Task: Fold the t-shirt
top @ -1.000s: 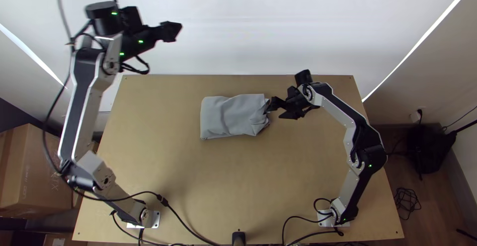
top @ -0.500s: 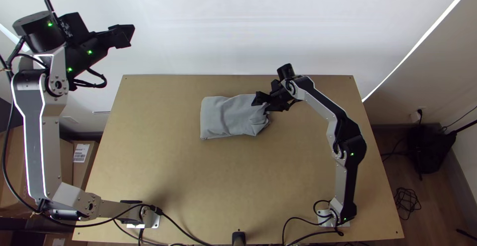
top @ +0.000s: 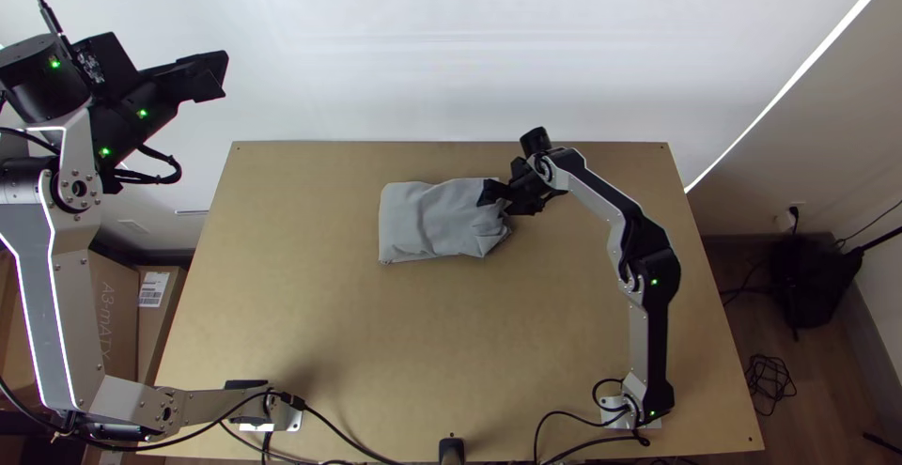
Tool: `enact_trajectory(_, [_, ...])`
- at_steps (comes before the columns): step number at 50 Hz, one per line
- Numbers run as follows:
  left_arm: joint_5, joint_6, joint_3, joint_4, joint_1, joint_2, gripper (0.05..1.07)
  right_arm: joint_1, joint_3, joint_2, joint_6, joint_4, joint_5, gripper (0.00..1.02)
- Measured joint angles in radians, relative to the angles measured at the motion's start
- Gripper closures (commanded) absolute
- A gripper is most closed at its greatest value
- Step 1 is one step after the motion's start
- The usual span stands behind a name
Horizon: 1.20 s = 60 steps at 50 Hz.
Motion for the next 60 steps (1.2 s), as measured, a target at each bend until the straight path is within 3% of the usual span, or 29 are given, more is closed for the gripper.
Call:
enact_trajectory(3, [-0.008, 0.002, 0.000, -0.003, 0.000, -0.001, 0.10, 0.012, 0.014, 0.011, -0.006, 0.000, -0.004, 0.04])
enact_trajectory(5, [-0.012, 0.002, -0.001, -0.004, 0.000, -0.001, 0.10, 0.022, 0.022, 0.018, -0.008, 0.003, -0.008, 0.10])
enact_trajectory(14, [-0.031, 0.006, -0.002, -0.007, 0.000, -0.010, 0.10, 0.060, 0.038, 0.050, -0.013, 0.014, -0.069, 0.68])
enact_trajectory(17, [-0.034, 0.007, -0.002, -0.012, 0.000, -0.018, 0.10, 0.061, 0.038, 0.059, -0.014, 0.019, -0.076, 0.98])
enact_trajectory(18, [-0.035, 0.008, -0.002, -0.014, 0.001, -0.020, 0.10, 0.061, 0.038, 0.062, -0.013, 0.021, -0.078, 1.00])
enact_trajectory(27, [-0.038, 0.010, -0.006, -0.029, 0.027, -0.044, 0.10, 0.025, 0.038, 0.068, -0.014, 0.029, -0.102, 1.00])
enact_trajectory(33, [-0.040, 0.014, -0.022, -0.029, 0.032, -0.055, 0.10, -0.048, 0.032, 0.066, -0.013, 0.029, -0.106, 1.00])
enact_trajectory(60, [-0.040, 0.017, -0.029, -0.027, 0.031, -0.063, 0.10, -0.678, -0.051, -0.028, -0.014, 0.055, -0.062, 1.00])
